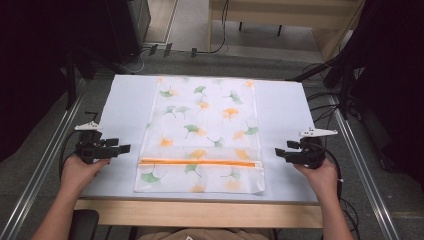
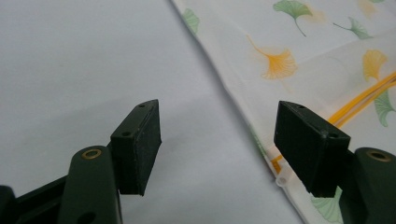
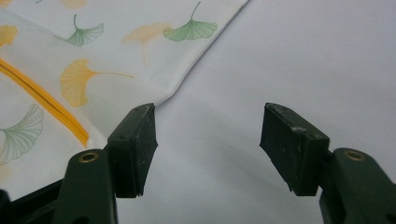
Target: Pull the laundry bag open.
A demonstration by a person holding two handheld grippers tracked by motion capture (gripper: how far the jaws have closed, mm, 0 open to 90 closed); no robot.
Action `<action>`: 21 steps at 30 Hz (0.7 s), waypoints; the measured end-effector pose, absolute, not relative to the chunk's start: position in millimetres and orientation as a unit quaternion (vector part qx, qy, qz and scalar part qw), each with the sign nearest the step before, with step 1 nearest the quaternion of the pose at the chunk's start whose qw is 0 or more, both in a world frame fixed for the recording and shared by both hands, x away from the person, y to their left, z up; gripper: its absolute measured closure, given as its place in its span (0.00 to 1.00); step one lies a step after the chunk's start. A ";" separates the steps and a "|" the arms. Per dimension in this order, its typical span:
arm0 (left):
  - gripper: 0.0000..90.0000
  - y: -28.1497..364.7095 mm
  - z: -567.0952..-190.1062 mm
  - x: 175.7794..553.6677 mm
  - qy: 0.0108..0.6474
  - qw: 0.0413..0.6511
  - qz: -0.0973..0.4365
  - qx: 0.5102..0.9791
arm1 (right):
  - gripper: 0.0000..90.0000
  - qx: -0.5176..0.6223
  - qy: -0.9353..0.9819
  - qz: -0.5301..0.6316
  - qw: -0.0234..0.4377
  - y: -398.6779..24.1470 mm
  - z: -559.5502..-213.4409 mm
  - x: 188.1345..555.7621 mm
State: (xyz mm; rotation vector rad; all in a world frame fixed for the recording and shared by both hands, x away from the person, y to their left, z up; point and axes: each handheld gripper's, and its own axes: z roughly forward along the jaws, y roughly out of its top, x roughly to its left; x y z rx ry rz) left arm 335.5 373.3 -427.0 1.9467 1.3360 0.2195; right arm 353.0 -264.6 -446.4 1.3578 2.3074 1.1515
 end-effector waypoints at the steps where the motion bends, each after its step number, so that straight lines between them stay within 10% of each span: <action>1: 0.36 374.4 -427.3 335.8 0.524 0.374 0.086 0.761 | 0.39 0.466 0.784 0.393 0.117 -265.4 -446.9 353.1; 21: 0.36 378.4 -430.9 338.2 0.534 0.358 0.096 0.760 | 0.37 0.475 0.784 0.380 0.125 -267.6 -452.3 356.8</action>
